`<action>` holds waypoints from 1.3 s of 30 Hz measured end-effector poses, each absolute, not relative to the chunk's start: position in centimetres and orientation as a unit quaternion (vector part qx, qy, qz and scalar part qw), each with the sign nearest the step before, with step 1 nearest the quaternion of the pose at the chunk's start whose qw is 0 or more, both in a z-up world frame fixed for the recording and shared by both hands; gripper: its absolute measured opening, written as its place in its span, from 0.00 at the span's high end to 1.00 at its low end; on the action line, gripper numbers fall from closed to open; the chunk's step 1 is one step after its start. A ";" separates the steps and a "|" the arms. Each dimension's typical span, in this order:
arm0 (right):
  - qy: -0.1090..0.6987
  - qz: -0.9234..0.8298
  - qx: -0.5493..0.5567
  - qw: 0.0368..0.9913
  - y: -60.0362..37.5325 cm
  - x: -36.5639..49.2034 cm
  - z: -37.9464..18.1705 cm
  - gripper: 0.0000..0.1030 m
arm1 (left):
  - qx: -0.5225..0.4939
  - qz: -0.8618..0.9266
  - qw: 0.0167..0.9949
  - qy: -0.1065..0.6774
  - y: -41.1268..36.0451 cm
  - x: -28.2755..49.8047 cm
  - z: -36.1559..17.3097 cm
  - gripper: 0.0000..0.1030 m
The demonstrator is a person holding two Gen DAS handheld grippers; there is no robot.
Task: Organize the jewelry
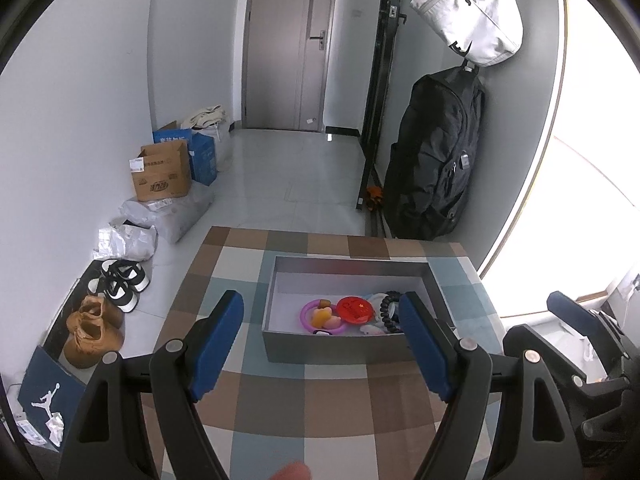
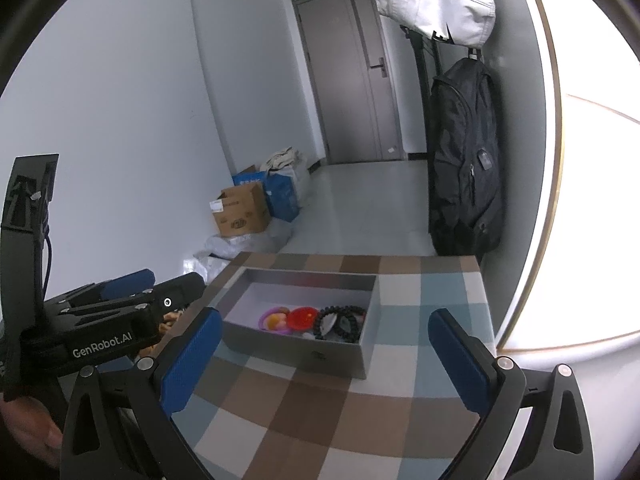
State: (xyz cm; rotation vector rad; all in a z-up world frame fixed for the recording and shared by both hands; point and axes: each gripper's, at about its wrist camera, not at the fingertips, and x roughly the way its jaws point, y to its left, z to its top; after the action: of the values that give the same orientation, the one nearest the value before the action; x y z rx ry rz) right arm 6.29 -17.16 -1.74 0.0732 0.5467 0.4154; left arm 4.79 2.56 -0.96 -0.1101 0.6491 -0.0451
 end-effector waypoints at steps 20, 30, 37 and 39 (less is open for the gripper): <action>0.272 0.205 0.032 0.940 -16.9 6.5 -1.8 0.00 | -0.057 -0.024 0.946 0.318 2.3 4.7 -0.9 0.26; 0.274 0.205 0.031 0.939 -16.8 6.4 -1.9 0.00 | -0.057 -0.025 0.946 0.319 2.3 4.7 -0.9 0.26; 0.276 0.206 0.027 0.939 -16.7 6.3 -2.1 0.00 | -0.057 -0.025 0.946 0.319 2.3 4.8 -0.9 0.26; 0.276 0.205 0.027 0.939 -16.7 6.3 -2.1 0.00 | -0.056 -0.024 0.946 0.319 2.3 4.8 -0.9 0.26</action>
State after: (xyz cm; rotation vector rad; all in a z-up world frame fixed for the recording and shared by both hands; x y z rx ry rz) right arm 6.31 -16.72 -2.09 0.0545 0.5630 0.4194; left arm 4.79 2.32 -0.93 -0.1146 0.6507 -0.0488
